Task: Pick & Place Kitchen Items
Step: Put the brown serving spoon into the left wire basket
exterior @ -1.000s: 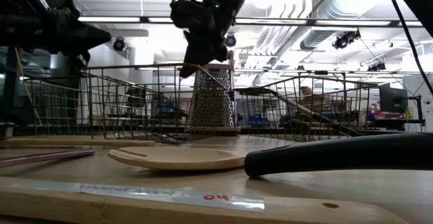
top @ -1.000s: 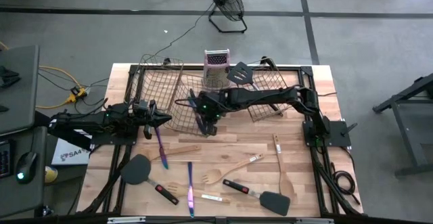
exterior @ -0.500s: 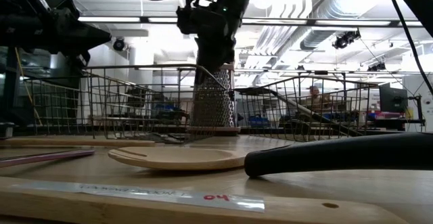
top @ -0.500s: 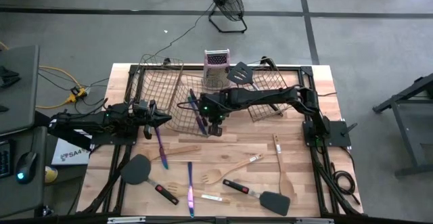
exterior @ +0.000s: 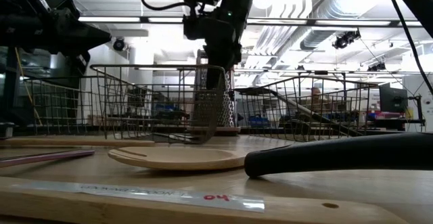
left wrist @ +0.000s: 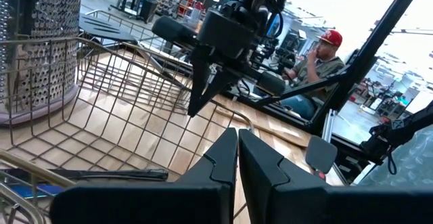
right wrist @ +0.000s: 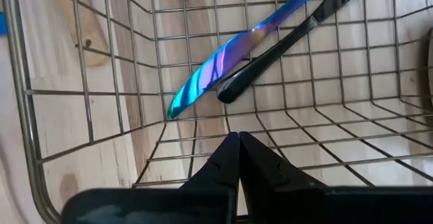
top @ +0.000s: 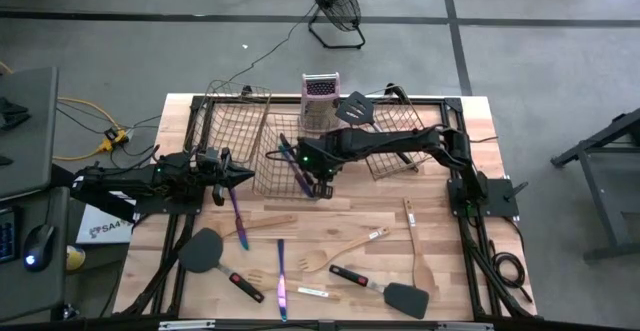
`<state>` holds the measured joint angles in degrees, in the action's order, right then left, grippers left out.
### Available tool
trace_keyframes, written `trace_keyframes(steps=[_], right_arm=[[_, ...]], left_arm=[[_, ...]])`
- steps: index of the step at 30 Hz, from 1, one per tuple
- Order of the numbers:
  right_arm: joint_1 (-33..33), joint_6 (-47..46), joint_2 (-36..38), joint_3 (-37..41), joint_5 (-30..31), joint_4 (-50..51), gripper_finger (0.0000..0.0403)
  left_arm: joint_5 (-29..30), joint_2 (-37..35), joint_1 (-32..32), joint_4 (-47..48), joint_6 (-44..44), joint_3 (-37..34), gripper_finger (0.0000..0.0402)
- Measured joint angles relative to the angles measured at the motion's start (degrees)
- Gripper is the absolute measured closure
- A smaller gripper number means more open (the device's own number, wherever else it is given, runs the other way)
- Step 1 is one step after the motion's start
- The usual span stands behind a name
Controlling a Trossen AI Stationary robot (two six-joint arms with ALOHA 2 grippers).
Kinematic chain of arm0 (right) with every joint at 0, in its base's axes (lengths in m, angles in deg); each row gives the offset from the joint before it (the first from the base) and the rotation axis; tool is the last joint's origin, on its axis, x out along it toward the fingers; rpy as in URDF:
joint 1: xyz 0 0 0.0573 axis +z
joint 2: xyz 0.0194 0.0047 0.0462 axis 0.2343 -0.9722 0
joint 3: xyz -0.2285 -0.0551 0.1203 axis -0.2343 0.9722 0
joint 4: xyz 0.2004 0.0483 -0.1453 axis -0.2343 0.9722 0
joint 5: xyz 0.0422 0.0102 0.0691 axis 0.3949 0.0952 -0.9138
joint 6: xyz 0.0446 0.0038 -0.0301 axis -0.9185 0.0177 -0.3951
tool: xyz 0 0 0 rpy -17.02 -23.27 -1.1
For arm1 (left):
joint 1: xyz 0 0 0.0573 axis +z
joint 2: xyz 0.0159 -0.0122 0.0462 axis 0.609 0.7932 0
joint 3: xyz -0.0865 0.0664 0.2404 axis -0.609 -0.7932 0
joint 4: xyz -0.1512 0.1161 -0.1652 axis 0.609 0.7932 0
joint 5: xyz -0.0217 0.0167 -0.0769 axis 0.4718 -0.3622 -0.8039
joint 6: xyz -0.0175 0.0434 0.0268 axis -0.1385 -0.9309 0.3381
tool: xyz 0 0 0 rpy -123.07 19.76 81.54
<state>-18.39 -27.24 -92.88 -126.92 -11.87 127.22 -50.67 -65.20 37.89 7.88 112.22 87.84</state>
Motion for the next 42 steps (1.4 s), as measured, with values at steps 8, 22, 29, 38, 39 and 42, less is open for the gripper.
trace_keyframes(steps=[8,22,29,38,39,42], right_arm=[[-0.94,-0.18,0.20,0.02,1.30,3.15,0.0401],[-0.63,-0.58,4.85,0.02,1.51,0.07,0.0401],[1.52,-0.58,8.38,0.02,1.52,0.09,0.0401],[4.45,-0.57,11.46,0.35,1.52,-0.13,0.0401],[4.77,-0.58,12.11,1.04,1.51,-0.96,0.0401],[5.74,-0.67,13.93,4.15,1.48,-4.02,0.0401]], left_arm=[[0.00,0.00,-0.01,0.00,-0.13,0.01,0.0387],[-0.02,0.00,0.00,-0.02,-0.13,0.00,0.0387],[-0.02,0.00,-0.02,-0.02,-0.11,0.01,0.0387],[-0.02,0.00,-0.02,-0.02,-0.11,0.01,0.0387],[-0.02,0.00,-0.01,-0.02,-0.11,0.01,0.0387],[-0.02,0.00,-0.02,-0.02,-0.11,0.00,0.0387]])
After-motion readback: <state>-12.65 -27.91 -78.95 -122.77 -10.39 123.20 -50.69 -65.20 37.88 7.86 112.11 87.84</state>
